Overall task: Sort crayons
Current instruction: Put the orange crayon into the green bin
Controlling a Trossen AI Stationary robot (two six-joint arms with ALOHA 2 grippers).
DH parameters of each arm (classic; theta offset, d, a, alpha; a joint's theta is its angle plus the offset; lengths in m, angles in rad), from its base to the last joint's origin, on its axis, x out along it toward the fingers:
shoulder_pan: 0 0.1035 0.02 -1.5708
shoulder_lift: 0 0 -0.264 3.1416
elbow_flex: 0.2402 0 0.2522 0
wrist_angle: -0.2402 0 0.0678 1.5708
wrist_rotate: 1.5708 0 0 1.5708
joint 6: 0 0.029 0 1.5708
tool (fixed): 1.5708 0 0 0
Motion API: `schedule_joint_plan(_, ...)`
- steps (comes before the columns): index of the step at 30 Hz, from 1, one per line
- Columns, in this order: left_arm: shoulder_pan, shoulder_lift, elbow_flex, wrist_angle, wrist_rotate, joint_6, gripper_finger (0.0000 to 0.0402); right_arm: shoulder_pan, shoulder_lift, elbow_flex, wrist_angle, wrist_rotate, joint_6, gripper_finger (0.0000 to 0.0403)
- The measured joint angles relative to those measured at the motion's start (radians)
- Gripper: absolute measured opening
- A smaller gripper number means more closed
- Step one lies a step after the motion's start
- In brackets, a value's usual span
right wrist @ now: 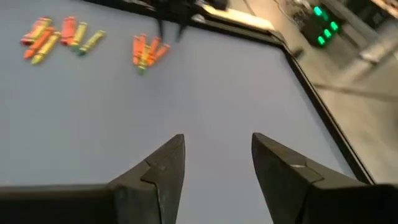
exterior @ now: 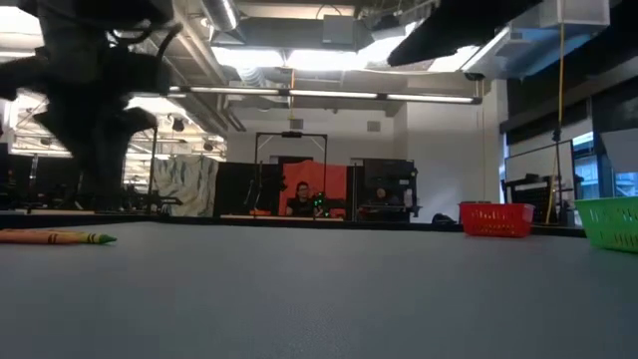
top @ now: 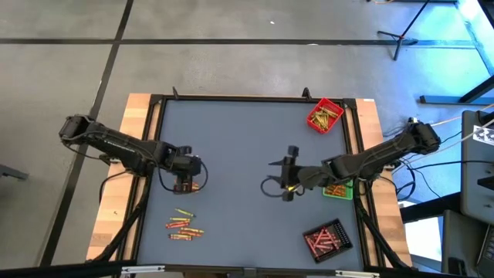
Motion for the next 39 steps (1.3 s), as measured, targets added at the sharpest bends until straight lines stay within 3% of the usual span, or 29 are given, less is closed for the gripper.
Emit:
schedule_joint_plan(8,0.008,0.025,0.000,-0.020,0.080,0.042,0.0127,0.000,0.086,0.000,0.103,-0.087,-0.058,0.0182)
schedule_joint_plan(31,0.015,0.302,0.003,-0.017,0.044,0.023,0.0125,0.000,0.099,0.000,0.103,-0.098,-0.012,0.0182)
schedule_joint_plan(39,0.047,0.320,0.003,-0.002,0.091,0.038,0.0054,0.000,0.099,0.000,0.103,-0.099,-0.012,0.0182)
